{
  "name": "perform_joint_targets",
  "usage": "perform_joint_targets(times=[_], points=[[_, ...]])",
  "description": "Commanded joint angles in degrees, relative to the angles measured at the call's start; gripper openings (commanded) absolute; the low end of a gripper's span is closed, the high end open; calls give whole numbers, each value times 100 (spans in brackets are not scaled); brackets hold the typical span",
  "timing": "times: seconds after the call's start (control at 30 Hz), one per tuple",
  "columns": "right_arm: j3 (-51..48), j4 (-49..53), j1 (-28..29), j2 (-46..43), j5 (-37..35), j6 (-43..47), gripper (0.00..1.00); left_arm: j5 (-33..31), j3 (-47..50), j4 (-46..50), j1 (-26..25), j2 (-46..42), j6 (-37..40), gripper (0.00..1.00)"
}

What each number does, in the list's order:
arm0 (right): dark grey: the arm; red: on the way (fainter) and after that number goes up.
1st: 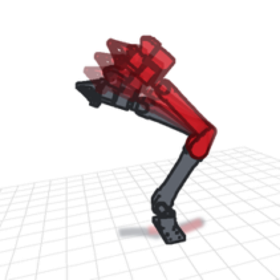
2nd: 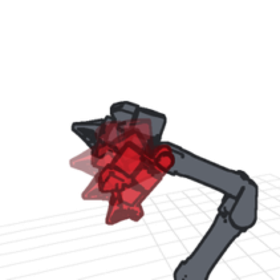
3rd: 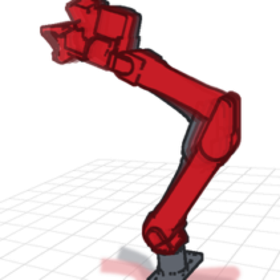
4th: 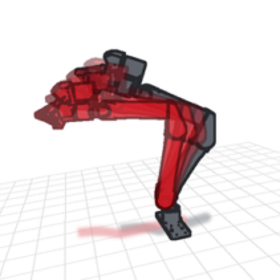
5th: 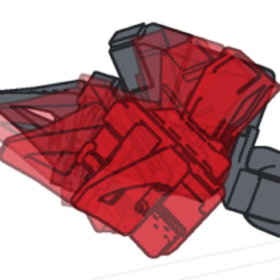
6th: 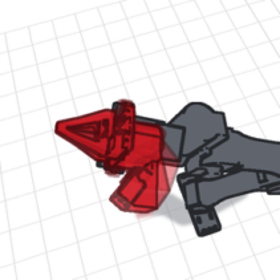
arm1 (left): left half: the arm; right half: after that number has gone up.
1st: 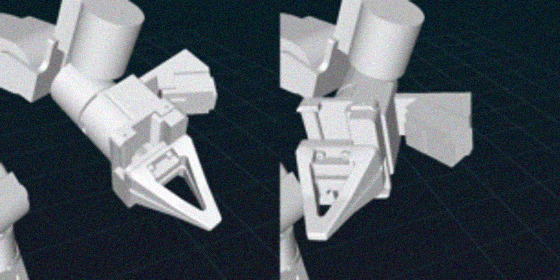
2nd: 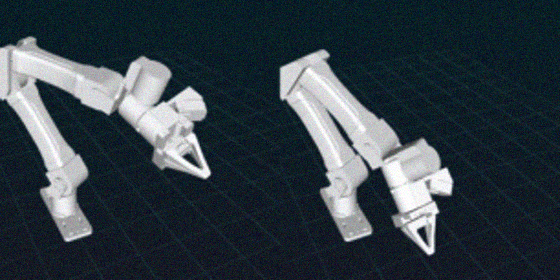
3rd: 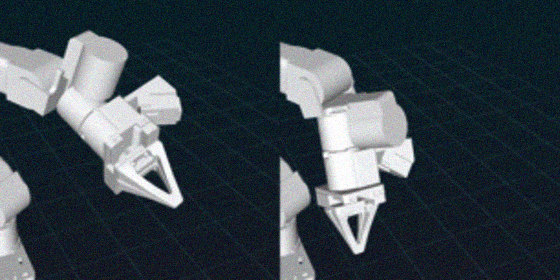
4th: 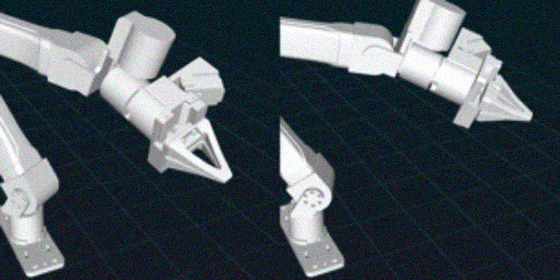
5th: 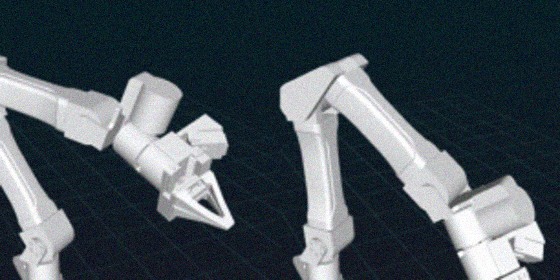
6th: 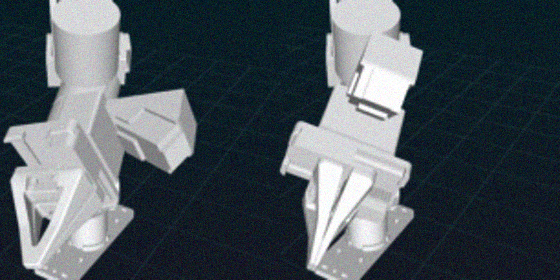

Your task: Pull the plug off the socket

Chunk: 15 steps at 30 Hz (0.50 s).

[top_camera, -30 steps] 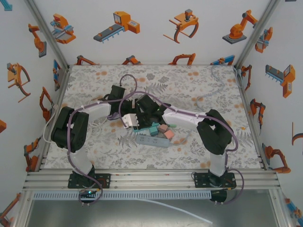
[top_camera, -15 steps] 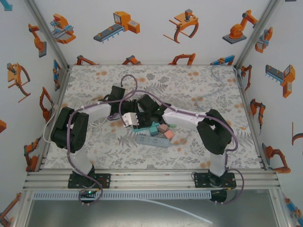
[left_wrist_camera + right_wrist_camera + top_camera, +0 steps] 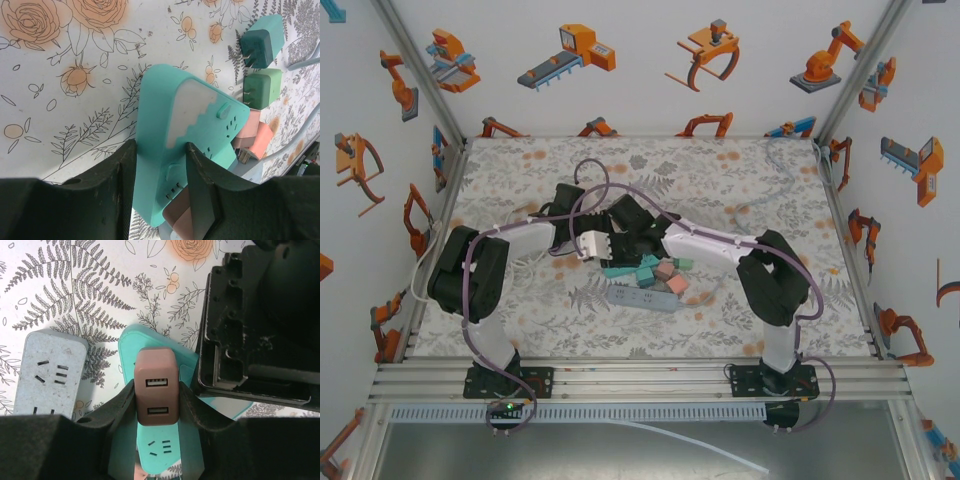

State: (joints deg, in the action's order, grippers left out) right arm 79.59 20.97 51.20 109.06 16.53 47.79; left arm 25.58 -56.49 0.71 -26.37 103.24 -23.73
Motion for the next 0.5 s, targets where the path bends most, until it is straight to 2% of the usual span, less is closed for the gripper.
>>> perform_joint_targets(times=[0.0,0.23,0.47], points=[[139,-444,83,-329,-145,330,2,-1356,600,1386,-72,793,388,29],[-234,-652,162,-626,-173,464,2,-1381,595,1381,-52,746,377,29],[-796,-884,118,-1452,-71,-149,2,-1348,450,1375,-52,539,398,32]])
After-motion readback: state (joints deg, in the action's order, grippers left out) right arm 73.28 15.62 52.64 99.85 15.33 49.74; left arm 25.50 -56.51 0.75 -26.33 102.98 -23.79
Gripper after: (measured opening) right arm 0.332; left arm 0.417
